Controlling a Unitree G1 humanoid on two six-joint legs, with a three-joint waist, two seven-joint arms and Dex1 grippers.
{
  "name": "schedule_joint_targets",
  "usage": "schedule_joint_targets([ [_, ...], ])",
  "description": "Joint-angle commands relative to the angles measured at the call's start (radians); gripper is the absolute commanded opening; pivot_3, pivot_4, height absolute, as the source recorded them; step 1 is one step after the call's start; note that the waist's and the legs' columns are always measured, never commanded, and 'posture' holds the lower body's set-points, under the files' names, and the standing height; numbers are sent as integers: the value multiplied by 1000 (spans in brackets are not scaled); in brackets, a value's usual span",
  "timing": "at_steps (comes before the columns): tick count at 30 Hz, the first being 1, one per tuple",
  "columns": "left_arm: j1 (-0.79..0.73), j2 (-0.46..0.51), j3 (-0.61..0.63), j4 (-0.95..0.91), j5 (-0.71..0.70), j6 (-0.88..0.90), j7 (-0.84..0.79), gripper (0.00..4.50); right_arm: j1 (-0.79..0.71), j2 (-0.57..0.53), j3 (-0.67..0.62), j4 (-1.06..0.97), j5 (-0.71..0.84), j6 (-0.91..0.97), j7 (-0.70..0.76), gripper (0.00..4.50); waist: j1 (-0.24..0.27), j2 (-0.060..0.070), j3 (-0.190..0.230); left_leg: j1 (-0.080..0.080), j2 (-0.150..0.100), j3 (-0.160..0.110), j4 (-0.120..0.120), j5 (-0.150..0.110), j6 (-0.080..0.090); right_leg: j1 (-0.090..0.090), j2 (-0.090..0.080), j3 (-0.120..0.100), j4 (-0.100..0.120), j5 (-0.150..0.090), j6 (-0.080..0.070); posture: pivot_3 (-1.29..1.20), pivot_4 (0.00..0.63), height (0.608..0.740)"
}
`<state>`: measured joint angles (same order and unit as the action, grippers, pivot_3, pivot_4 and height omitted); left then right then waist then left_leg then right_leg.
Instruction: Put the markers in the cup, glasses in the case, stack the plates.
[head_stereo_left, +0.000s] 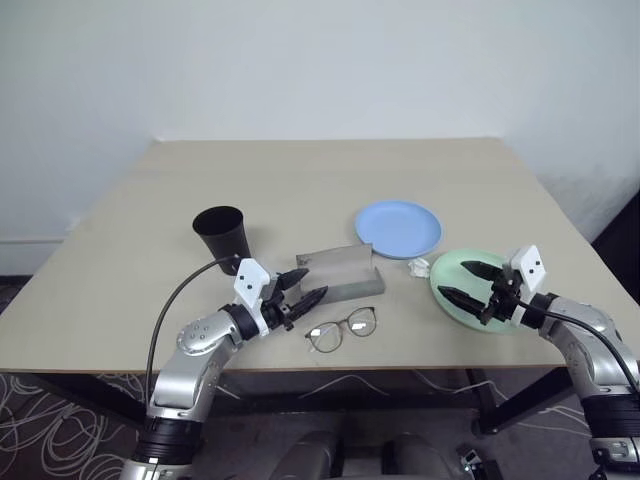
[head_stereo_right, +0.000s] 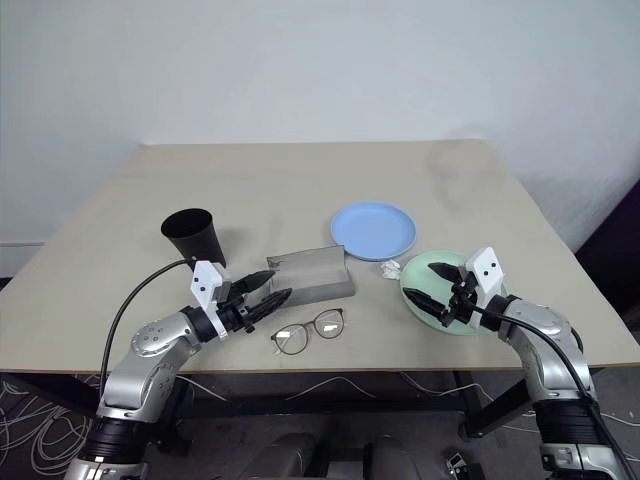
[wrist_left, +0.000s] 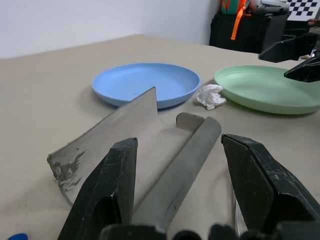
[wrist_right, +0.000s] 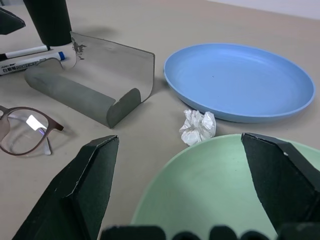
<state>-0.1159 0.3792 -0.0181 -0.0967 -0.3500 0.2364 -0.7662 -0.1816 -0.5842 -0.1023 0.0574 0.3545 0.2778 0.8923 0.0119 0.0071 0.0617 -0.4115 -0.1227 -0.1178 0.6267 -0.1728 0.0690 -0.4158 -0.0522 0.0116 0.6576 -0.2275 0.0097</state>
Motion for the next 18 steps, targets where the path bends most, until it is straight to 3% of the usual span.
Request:
schedule_joint_targets([
  [1, -17, 9, 15, 1, -2, -28, -7, 2787, 8, -7, -24, -66, 21, 19, -16, 4258, 0, 0, 0, 0, 0, 0, 0, 0, 0, 0, 0, 0, 0, 0, 0, 0, 0, 736],
  [10, -22, 17, 32, 10, -17, -31, -8, 2787, 43, 9, -22, -161, 28, 87, -81, 4258, 0, 0, 0, -1, 0, 0, 0, 0, 0, -1, 0, 0, 0, 0, 0, 0, 0, 736],
  [18, -48, 1, 7, 36, -10, -35, -16, 2787, 61, 41, -10, -269, -3, 224, -255, 4258, 1, 0, 0, -2, 0, 0, -1, 0, 0, -1, -1, 0, 0, 0, 0, 0, 0, 736],
])
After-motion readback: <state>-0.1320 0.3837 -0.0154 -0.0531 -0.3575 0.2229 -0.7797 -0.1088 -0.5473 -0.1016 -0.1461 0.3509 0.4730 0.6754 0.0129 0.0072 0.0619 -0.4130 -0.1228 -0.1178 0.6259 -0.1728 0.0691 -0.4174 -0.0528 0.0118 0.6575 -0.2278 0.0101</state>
